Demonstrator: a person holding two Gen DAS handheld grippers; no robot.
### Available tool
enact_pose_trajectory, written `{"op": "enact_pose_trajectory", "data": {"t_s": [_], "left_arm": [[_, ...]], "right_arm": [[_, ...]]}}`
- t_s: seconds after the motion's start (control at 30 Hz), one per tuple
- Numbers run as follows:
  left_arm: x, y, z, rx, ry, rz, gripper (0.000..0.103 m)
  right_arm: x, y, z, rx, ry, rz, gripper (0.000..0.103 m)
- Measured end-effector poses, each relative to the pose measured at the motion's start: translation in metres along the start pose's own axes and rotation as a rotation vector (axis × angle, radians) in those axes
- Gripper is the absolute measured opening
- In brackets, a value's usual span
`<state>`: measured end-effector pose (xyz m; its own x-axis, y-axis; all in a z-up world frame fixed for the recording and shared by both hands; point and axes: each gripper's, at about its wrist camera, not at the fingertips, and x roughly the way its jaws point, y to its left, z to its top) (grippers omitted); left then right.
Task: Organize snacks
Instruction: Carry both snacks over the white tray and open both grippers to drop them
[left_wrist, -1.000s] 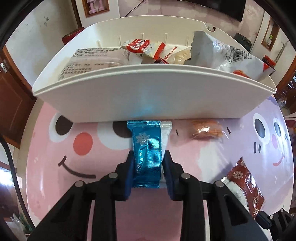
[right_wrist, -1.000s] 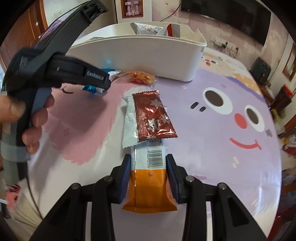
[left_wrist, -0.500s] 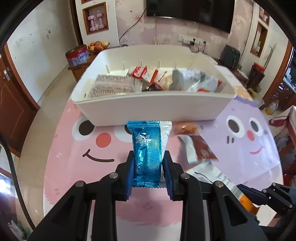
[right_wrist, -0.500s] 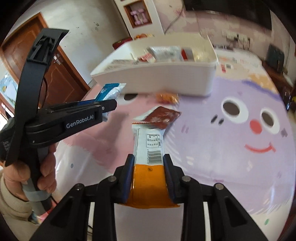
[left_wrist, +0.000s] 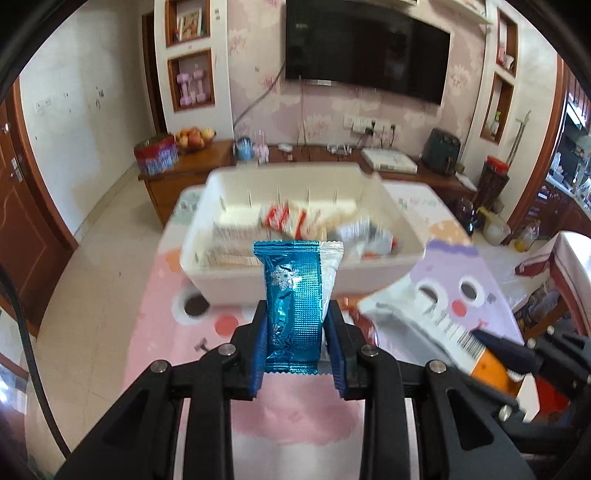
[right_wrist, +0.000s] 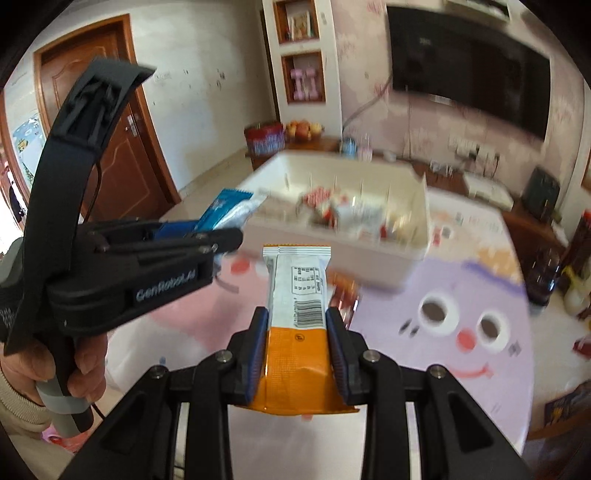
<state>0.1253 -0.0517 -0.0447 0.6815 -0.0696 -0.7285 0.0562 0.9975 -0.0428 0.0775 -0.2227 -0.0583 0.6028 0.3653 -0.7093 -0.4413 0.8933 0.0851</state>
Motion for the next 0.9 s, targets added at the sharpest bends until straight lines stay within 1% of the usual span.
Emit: {"op": "enact_pose_trajectory", "data": {"t_s": [0.1,0.23,0.37,0.47,0.53,0.67,0.9], "left_arm": [[-0.018,0.007,0.023,0.0,-0.046,-0.007,0.027],[-0.03,0.013,0.054,0.016,-0.09,0.005,0.027],[-0.036,0.016,0.083,0.045,-0.137,0.038,0.027],[-0.033,0.018,0.102,0.066,-0.161,0.065,0.027],[-0.029,0.019,0.113,0.069,-0.165,0.069,0.027],[-0.015,0.022,0.132,0.067,-0.164,0.061,0.027],[0.022,0.029,0.15,0.039,-0.126,0.045,0.027]], "right_arm": [[-0.014,0.001,0.03,-0.041,-0.063,-0.041,0.032],[-0.023,0.0,0.067,-0.067,-0.121,-0.08,0.032],[-0.02,-0.01,0.108,-0.059,-0.163,-0.124,0.032],[-0.011,-0.022,0.132,-0.029,-0.174,-0.134,0.032],[-0.002,-0.031,0.149,-0.002,-0.176,-0.14,0.032],[0.012,-0.038,0.171,0.024,-0.183,-0.153,0.032],[0.035,-0.048,0.195,0.059,-0.186,-0.159,0.032]]}}
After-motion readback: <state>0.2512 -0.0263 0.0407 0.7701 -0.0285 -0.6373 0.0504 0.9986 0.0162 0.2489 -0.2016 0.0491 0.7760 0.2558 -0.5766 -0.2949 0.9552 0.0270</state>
